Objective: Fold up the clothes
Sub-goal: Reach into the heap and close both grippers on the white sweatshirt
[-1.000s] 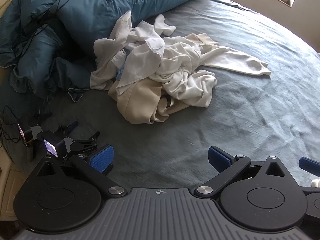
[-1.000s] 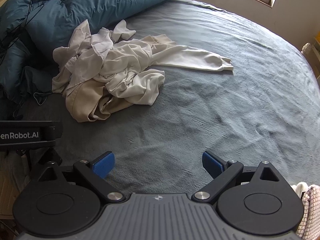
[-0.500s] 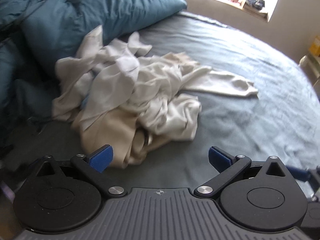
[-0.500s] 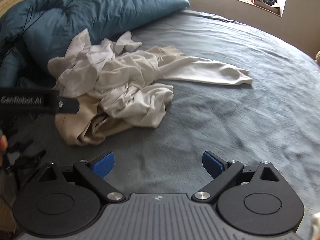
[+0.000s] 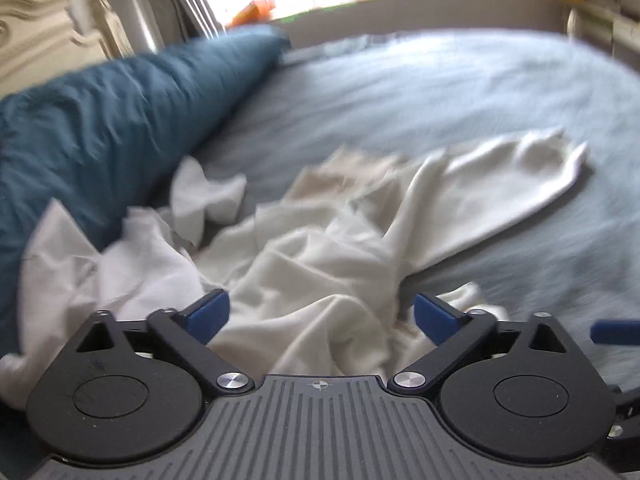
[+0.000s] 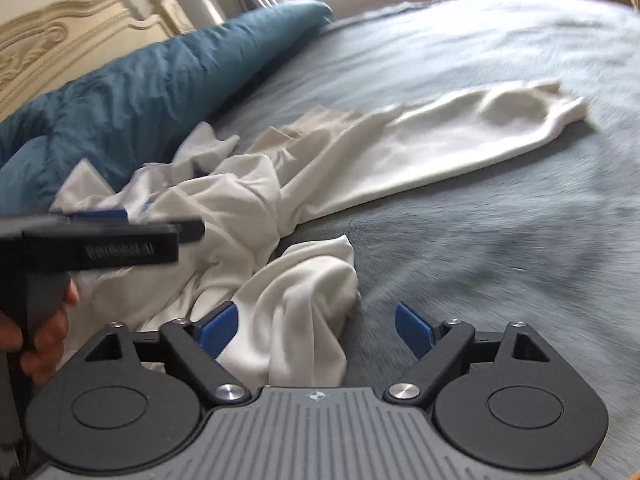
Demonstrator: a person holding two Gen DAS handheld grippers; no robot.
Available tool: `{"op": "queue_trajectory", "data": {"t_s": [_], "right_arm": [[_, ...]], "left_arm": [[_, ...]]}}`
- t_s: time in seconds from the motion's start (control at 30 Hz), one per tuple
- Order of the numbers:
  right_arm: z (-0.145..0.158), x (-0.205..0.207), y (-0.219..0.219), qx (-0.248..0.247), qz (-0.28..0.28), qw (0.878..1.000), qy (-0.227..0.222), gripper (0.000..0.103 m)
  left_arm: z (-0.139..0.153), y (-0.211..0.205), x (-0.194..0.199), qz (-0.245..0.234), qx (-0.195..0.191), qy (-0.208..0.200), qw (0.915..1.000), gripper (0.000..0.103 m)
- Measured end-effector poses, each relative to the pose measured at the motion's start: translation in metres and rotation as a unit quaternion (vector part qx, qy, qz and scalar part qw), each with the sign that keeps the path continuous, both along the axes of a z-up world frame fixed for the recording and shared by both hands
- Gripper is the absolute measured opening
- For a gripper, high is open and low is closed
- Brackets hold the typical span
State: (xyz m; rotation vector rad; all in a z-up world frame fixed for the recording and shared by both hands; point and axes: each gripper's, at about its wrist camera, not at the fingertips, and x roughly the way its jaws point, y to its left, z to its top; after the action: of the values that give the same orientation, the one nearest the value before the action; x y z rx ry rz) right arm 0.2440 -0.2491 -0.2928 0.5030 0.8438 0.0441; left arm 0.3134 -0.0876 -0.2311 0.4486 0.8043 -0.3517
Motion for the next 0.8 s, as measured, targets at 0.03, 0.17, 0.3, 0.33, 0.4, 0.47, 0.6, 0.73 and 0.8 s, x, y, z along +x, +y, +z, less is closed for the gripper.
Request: {"op": "queue_trajectory", "data": {"t_s": [0.03, 0.17, 0.3, 0.33, 0.4, 0.47, 0.6, 0.73, 0.8], "right_arm": [[-0.008, 0.009, 0.002, 0.012, 0.009, 1.0, 0.005, 0.086], [-0.027, 0.02, 0.012, 0.028, 0.027, 0.999, 0.028, 0.055], [-0.025, 0.004, 0.01, 0.03, 0.02, 0.999, 0.018, 0.014], [-0.021, -0.002, 0.007, 0.034, 0.013, 0.999, 0.011, 0.01], [-0.01, -0.016, 0.002, 0.036, 0.005, 0.999, -0.007, 0.009], [0.003, -0.035, -0.004, 0.039, -0.005, 0.999, -0.027, 0.009], [0.026, -0.088, -0.024, 0.08, -0.046, 0.994, -0.064, 0.009], [0.046, -0.155, -0.049, 0.116, -0.087, 0.985, -0.095, 0.009], [0.055, -0.185, -0.065, 0.134, -0.11, 0.98, -0.101, 0.008]], "left_arm": [[-0.009, -0.001, 0.006, 0.005, 0.011, 0.008, 0.9999, 0.084], [-0.026, 0.002, 0.008, -0.001, 0.056, -0.019, 0.9982, 0.06], [-0.019, 0.011, -0.001, -0.018, 0.06, -0.039, 0.9973, 0.021], [-0.013, 0.014, -0.003, -0.018, 0.046, -0.037, 0.9981, 0.018], [-0.005, 0.02, -0.009, -0.015, 0.026, -0.034, 0.999, 0.01], [0.002, 0.023, -0.016, -0.011, 0.002, -0.029, 0.9995, 0.009], [0.023, 0.03, -0.045, -0.001, -0.051, -0.028, 0.9983, 0.008], [0.046, 0.043, -0.079, 0.025, -0.115, -0.017, 0.9929, 0.004], [0.053, 0.046, -0.098, 0.026, -0.123, -0.026, 0.9917, 0.004]]}}
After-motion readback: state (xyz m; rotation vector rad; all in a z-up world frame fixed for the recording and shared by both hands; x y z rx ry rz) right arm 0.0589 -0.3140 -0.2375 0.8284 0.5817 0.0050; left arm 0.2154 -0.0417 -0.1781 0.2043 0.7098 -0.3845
